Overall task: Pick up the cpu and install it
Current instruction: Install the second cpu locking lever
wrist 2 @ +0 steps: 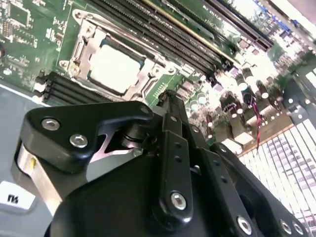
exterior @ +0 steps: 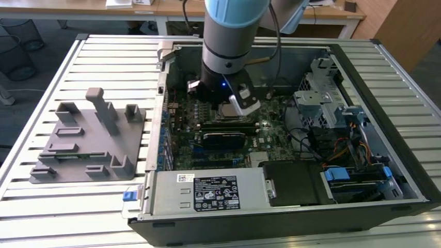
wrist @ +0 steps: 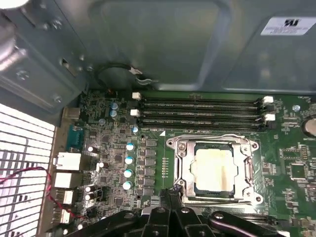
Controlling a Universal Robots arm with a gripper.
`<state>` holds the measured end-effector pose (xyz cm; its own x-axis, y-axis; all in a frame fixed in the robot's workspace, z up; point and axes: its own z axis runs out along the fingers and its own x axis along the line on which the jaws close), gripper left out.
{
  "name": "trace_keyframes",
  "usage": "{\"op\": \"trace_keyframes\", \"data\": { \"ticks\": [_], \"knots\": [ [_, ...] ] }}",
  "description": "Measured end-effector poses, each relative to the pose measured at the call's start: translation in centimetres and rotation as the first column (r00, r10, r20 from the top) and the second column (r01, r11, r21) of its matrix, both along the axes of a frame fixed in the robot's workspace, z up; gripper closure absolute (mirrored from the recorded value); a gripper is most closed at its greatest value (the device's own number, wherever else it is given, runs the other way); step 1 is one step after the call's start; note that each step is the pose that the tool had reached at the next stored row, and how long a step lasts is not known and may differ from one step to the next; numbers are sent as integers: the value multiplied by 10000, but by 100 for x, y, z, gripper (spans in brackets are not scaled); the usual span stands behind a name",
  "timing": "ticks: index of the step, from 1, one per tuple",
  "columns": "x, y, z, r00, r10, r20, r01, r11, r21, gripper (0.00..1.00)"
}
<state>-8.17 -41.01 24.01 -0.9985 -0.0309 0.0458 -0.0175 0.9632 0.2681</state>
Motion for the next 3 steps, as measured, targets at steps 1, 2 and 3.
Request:
{"op": "trace_keyframes", "data": {
  "ticks": [1, 2, 3],
  "knots": [
    [0, 0, 23, 10000, 0, -4, 0, 10000, 0, 89],
    [0, 0, 44, 10000, 0, -7, 0, 10000, 1, 89],
    [0, 1, 66, 10000, 0, -13, 0, 10000, -1, 89]
  ]
}}
